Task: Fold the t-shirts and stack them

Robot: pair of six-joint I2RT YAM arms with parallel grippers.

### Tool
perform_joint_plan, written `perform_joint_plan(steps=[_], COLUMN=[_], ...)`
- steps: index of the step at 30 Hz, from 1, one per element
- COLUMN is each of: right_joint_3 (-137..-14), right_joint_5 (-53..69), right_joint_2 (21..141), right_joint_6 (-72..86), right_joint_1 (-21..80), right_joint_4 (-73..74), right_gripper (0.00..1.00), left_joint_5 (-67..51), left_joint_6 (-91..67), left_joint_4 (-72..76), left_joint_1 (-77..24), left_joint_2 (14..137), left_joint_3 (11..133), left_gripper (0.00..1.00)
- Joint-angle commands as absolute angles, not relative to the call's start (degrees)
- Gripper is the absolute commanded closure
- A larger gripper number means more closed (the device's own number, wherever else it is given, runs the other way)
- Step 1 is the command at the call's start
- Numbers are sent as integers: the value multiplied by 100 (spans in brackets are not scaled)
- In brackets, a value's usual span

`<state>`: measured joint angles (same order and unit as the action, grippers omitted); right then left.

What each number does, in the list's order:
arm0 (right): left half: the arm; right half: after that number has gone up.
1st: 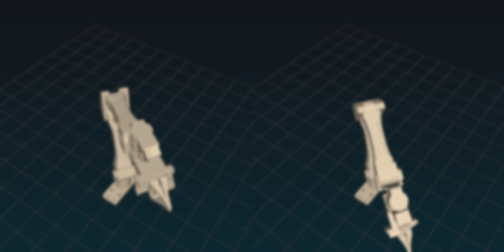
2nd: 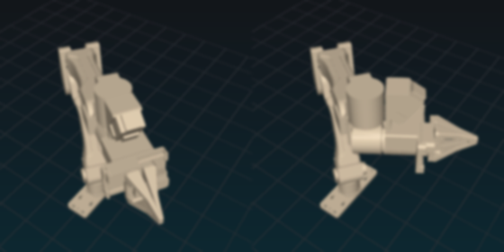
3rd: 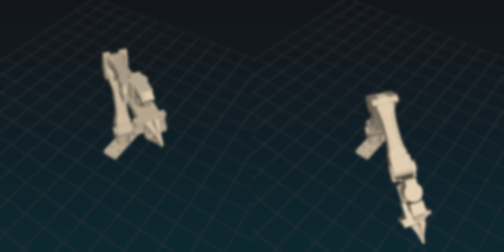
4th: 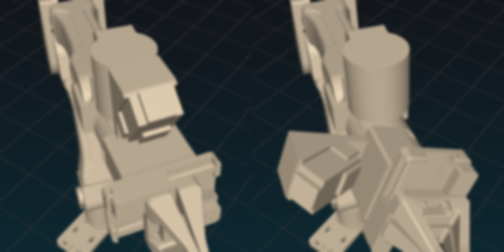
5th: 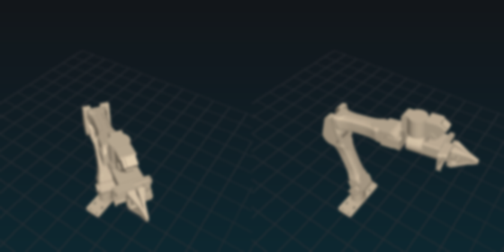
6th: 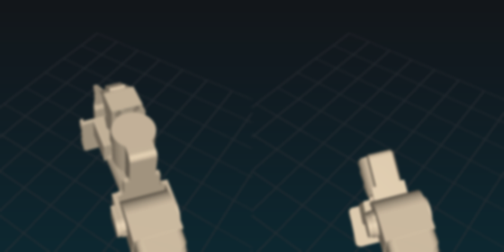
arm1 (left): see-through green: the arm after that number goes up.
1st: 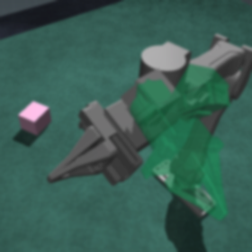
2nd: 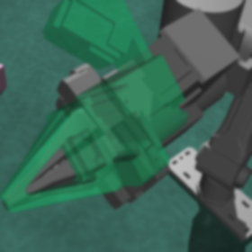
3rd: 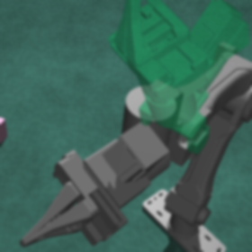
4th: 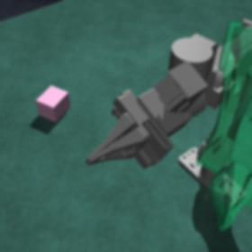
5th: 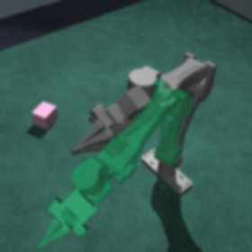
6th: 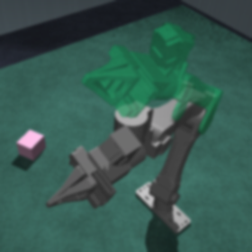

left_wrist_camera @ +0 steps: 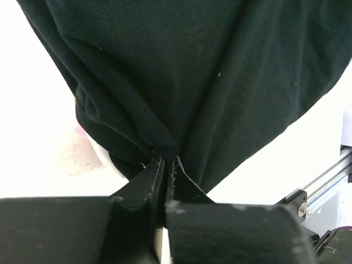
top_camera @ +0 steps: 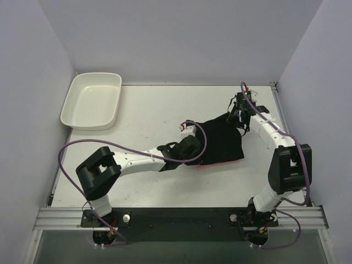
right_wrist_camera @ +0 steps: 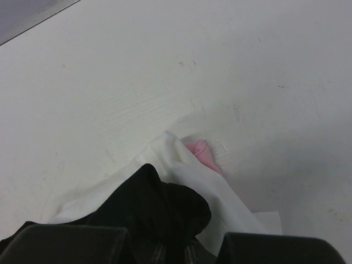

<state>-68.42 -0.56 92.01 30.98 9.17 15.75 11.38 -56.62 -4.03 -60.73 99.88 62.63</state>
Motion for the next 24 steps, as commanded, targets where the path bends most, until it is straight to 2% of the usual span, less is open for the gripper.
perform_joint_plan(steps=[1,2,3,4,5,8,9,12,13,17,24], right_joint_3=[-7163,-7163,-7163,-7207,-7233,-7330,-7330,-7278,-7234,-6936,-6075], right_joint_5=[-229,-229,-255,-290,-325,-457,-509,-878,-957,-1125,-827], right_joint_2=[9483,9553,9580,9597,9580,9388,9300,8852,8711,7834,6602], right_joint_6=[3103,3085,3068,3050,3041,2953,2892,2769,2734,2751,3172], right_joint_1=[853,844,844,852,853,861,914,1010,1098,1344,1696], right_joint_4=[1134,1047,1002,958,923,870,870,862,835,993,1266], right_gripper=[90,71,64,56,41,22,15,7,0,0,0], left_joint_5=[1221,1248,1274,1353,1397,1564,1651,1853,1907,2022,1109], left_joint_6=[-5713,-5722,-5722,-5722,-5696,-5511,-5450,-5195,-5055,-4730,-4641], left_joint_4=[-518,-510,-518,-545,-562,-781,-852,-1194,-1300,-1705,-1512], left_joint_1=[-6144,-6144,-6135,-6126,-6100,-6021,-6003,-5915,-5880,-5714,-5274], left_joint_2=[9782,9774,9765,9721,9686,9519,9466,9238,9150,8930,9254], left_joint_3=[6214,6223,6223,6257,6301,6573,6661,7048,7188,7751,8402], left_gripper=[60,31,11,8,8,8,7,7,7,6,5])
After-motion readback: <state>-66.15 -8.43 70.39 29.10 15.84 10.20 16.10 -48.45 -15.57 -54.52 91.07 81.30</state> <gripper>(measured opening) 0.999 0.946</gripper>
